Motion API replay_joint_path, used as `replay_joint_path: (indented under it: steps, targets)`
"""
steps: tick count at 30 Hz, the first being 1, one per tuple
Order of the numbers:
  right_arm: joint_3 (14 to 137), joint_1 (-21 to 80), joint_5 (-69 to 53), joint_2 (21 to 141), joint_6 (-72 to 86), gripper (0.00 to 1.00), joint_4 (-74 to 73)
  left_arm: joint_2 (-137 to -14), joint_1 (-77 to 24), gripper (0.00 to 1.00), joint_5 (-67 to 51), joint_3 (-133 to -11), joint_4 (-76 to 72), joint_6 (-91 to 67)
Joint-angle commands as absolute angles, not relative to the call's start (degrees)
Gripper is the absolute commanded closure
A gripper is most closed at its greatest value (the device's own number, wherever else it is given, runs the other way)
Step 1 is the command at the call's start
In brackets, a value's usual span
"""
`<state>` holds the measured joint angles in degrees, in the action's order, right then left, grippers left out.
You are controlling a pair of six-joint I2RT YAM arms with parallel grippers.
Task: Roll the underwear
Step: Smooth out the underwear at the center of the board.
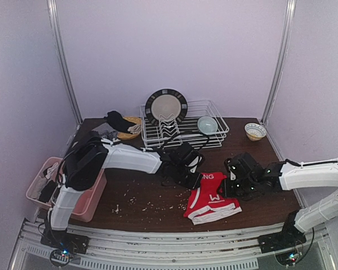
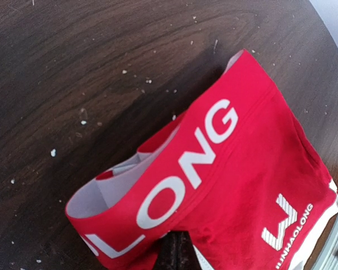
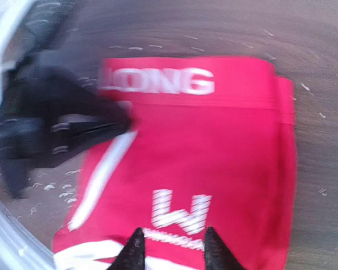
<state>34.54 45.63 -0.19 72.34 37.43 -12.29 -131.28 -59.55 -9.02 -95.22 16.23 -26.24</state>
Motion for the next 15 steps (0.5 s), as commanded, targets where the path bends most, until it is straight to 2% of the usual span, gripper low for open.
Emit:
replay_joint_path:
  steps: [1,7,11,14,15]
  targets:
    - [36.64,48.34,3.82,71.38,38.09,0.71,-19.52,-131.6,-59.24,1.0,-8.33,-92.36,17.02,-27.14]
    - [29.53,49.7,3.73,72.45,42.53,0.89,-19.08,-131.16,-59.15,1.0,-7.28,-91.87,17.9,-27.86]
    - [26.62,50.33,3.93,69.68,44.89,0.93,-19.88,-130.31,-59.15,1.0,-7.13,-90.95,17.65,-27.91]
    - [27.38,50.65,4.13,66.68,44.95,0.93,-22.46,-129.48,-59.15,1.0,-7.31,-90.3,17.41,-27.83]
    - [28.02,50.63,4.25,65.27,44.92,0.9,-23.58,-128.98,-59.15,1.0,-7.45,-90.04,17.33,-27.78]
